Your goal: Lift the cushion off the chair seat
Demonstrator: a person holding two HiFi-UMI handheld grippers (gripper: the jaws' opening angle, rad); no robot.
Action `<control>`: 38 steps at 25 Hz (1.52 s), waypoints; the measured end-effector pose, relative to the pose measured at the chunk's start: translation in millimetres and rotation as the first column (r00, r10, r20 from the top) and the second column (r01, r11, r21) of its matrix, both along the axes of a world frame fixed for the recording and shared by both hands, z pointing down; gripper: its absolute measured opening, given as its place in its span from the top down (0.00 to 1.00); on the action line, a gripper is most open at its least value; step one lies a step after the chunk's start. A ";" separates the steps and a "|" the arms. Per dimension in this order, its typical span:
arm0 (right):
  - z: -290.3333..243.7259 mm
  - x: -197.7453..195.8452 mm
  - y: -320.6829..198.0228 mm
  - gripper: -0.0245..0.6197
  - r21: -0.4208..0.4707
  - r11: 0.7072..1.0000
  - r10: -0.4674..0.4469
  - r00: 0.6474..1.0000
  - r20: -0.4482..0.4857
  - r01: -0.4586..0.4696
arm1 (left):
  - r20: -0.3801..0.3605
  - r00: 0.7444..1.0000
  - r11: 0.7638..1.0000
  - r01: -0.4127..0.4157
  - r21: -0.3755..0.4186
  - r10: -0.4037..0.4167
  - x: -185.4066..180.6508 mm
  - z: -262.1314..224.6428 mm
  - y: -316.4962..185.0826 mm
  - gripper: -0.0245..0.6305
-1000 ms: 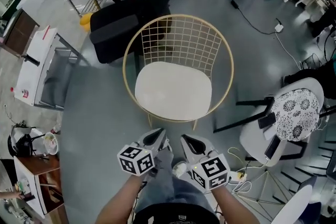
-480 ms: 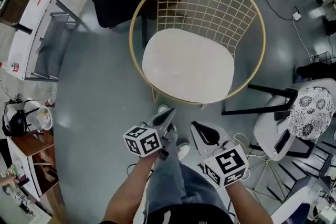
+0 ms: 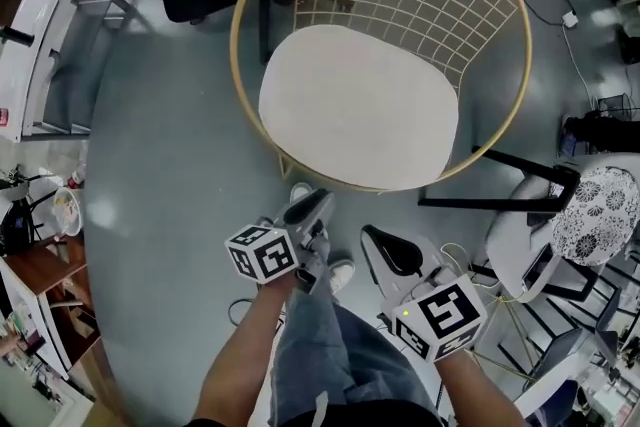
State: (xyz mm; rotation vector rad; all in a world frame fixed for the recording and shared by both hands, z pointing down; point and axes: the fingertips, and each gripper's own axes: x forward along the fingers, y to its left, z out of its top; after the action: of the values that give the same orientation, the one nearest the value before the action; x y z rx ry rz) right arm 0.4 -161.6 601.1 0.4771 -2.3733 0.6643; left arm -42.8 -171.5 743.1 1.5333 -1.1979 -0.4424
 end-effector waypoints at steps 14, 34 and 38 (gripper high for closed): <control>18.7 -7.6 -10.3 0.97 -0.055 0.998 -0.021 1.000 -0.011 0.020 | -0.183 0.983 1.000 0.003 -0.012 -0.006 16.2 36.3 -26.5 0.63; 19.7 -8.9 -32.7 0.97 -0.098 0.994 0.035 0.999 -0.034 -0.039 | -0.251 0.966 0.995 0.043 -0.085 -0.064 16.1 36.6 -49.2 0.90; 12.1 -6.3 -33.5 0.97 -0.094 0.994 0.052 0.998 -0.038 -0.055 | -0.277 0.959 0.997 0.033 -0.068 -0.051 18.0 17.6 -44.6 0.91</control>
State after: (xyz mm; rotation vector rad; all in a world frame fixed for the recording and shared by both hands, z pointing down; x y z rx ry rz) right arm -6.0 -195.1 613.2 0.5081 -2.2909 0.7824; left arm -24.8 -216.1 760.6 1.3426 -1.0150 -0.6218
